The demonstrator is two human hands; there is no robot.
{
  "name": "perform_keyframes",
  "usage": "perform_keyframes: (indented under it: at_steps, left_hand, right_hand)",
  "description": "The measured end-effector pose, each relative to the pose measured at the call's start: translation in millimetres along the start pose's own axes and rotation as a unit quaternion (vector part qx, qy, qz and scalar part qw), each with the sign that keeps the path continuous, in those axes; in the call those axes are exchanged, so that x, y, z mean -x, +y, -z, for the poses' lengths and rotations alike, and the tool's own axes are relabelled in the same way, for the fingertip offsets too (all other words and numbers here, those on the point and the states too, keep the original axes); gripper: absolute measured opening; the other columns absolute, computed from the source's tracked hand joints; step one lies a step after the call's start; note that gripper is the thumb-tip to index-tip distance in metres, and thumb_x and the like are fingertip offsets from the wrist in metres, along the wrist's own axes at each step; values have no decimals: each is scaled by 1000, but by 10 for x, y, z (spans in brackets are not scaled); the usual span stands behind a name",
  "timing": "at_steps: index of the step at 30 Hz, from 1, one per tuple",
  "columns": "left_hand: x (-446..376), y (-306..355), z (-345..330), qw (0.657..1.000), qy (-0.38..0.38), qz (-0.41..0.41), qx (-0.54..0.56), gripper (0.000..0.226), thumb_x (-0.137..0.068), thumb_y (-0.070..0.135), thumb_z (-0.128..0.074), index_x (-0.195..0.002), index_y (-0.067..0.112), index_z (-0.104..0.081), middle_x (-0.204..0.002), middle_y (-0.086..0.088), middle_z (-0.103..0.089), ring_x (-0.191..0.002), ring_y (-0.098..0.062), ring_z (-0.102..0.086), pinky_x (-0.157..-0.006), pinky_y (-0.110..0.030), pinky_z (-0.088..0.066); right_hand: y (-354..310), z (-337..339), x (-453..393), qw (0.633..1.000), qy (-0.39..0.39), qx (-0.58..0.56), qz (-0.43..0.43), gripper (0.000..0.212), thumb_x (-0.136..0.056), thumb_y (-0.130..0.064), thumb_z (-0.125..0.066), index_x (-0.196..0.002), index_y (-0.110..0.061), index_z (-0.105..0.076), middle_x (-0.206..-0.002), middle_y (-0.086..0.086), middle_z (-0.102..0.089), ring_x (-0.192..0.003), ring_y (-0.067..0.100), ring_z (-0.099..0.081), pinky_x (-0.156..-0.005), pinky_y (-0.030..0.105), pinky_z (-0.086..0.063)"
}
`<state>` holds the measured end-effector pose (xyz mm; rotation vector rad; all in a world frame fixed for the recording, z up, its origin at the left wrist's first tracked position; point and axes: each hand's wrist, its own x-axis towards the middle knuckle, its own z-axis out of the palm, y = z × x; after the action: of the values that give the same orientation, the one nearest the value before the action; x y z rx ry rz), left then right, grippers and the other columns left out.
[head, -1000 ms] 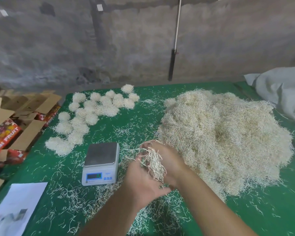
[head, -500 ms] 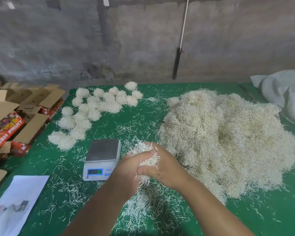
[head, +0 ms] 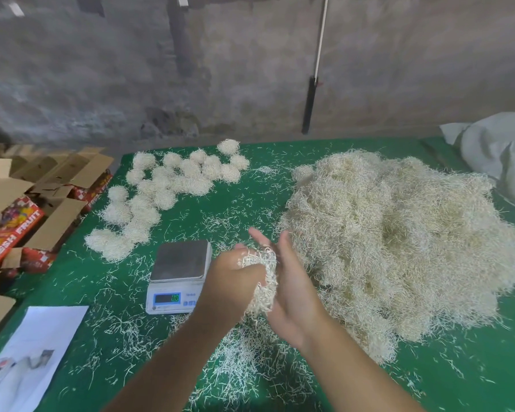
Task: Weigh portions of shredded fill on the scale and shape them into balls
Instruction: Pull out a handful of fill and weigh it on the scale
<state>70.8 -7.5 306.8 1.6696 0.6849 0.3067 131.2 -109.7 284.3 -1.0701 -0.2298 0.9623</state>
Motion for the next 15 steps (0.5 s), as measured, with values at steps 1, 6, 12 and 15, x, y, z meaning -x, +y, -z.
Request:
perform_keyframes:
  at_steps: [1,6,12,15]
  left_hand:
    - [7,10,-26,999,-24,13,20,19,-74,17,-65,-91,9,-69,-66,3,-61,-56,-11,-59,-55,-23,-43]
    - [-7,31,13,989,-70,60,118,20,-88,42,-67,-101,27,-70,-88,9,-76,-76,-2,-73,-66,-23,-58]
    - [135,218,-140,958,-56,99,264,17,-77,38,-61,-76,21,-62,-78,-1,-57,-87,-20,-59,-79,-39,-46]
    - [162,352,-215,933,27,173,315,31,-72,57,-72,-75,26,-69,-79,2,-60,-84,-13,-67,-82,-38,-51]
  right_hand:
    - [-16,-55,26,999,27,34,22,56,-104,-74,-34,-138,-45,-66,-122,-22,-74,-107,-6,-71,-89,26,-62]
    - [3,-226,100,958,109,160,213,47,-109,-57,-37,-131,-36,-73,-127,-27,-72,-116,-9,-65,-89,3,-45]
    - [-18,-354,85,944,202,91,245,39,-104,-44,-52,-68,-28,-53,-63,-14,-44,-60,8,-42,-58,22,-37]
    - [-56,-379,66,931,214,123,270,40,-103,-34,-51,-63,-34,-49,-60,-15,-36,-57,7,-32,-52,18,-29]
